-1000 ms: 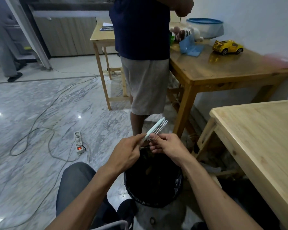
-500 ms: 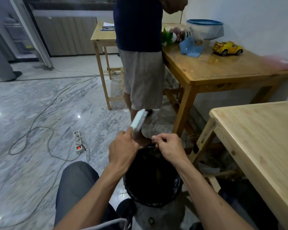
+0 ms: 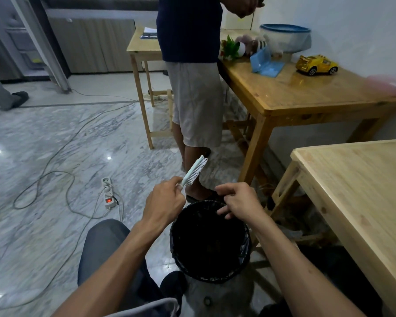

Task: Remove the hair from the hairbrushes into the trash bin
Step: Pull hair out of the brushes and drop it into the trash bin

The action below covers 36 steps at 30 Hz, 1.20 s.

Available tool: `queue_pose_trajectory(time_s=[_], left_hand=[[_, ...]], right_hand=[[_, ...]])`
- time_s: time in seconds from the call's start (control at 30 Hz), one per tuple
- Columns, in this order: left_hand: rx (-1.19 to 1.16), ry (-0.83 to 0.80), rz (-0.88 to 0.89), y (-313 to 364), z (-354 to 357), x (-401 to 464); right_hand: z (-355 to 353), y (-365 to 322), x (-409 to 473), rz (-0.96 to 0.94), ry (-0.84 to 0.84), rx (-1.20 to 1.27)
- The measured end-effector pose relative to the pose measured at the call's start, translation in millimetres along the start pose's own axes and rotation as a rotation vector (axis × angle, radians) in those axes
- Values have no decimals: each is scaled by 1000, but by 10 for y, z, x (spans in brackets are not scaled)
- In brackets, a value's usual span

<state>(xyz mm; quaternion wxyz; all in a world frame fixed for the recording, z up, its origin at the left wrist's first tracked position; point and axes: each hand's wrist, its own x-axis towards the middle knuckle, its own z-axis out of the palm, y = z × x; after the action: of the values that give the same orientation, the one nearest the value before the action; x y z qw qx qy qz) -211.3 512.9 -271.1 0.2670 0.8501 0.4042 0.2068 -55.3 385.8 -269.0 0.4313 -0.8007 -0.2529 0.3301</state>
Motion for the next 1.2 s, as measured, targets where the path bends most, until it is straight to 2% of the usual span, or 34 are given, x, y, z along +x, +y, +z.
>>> queue_pose_trajectory(time_s=[0.1,0.17,0.23,0.3,0.43,0.63,0.7,0.87,1.0,1.2], left_hand=[[-81,-44,-7,22,9,-7],[-159,-77,-26,35,11,-3],[-209,-123,-32,43,9,-1],[-252,-181,-22,48,2,-6],[-336,-268,-10,76,-29,-47],[-428,-293,37,111,-80,-128],[-421,-309,18,87,-68,-131],[-323,-337,-81,14,-4,-88],[-54,-192,-67,-60,58,-19],[-50,-153,-51,-57,16,-5]], right_hand=[[-79,-26,-4,-87,164,-226],[-80,-38,-1,-116,209,-362],[-45,-29,27,-125,207,-355],[-24,-26,70,-107,190,-143],[11,-57,163,62,105,437],[7,-148,218,278,151,764],[-12,-136,211,312,130,751],[-48,-35,158,324,87,513],[-78,-35,71,319,59,359],[-57,11,97,299,132,224]])
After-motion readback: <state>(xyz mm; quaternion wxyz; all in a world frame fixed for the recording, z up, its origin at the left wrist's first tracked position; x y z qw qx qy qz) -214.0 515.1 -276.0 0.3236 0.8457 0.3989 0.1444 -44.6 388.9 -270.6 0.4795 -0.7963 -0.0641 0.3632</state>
